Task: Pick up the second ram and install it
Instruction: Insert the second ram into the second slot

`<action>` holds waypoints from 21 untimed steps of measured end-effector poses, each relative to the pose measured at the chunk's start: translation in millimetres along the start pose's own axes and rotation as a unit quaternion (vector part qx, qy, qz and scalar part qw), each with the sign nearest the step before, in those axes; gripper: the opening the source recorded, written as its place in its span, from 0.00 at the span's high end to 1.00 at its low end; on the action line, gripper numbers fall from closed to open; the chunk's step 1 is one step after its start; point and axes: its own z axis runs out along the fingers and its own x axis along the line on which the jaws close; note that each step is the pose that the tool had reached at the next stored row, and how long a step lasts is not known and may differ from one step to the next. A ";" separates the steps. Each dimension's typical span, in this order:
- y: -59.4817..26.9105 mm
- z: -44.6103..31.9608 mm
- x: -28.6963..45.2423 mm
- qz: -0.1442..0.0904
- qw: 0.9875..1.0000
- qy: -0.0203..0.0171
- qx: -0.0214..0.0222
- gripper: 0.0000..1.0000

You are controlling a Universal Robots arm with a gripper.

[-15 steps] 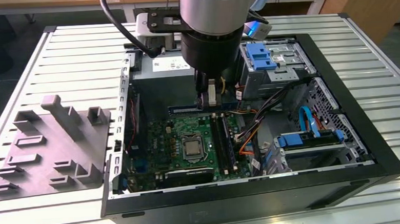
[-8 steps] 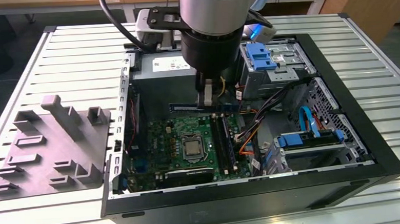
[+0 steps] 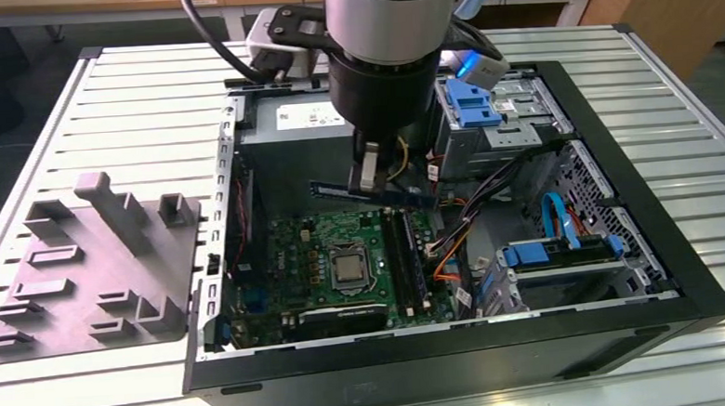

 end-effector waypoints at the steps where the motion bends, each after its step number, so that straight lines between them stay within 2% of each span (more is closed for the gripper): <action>1: 0.0 0.0 0.0 0.009 1.000 0.000 0.001 0.89; 6: 0.0 0.1 0.0 0.051 0.999 -0.002 0.004 0.89; 11: 0.0 0.2 0.0 0.092 0.996 -0.003 0.007 0.89; 15: 0.0 0.3 0.0 0.124 0.992 -0.004 0.009 0.89; 21: 0.0 0.4 0.1 0.168 0.986 -0.005 0.013 0.89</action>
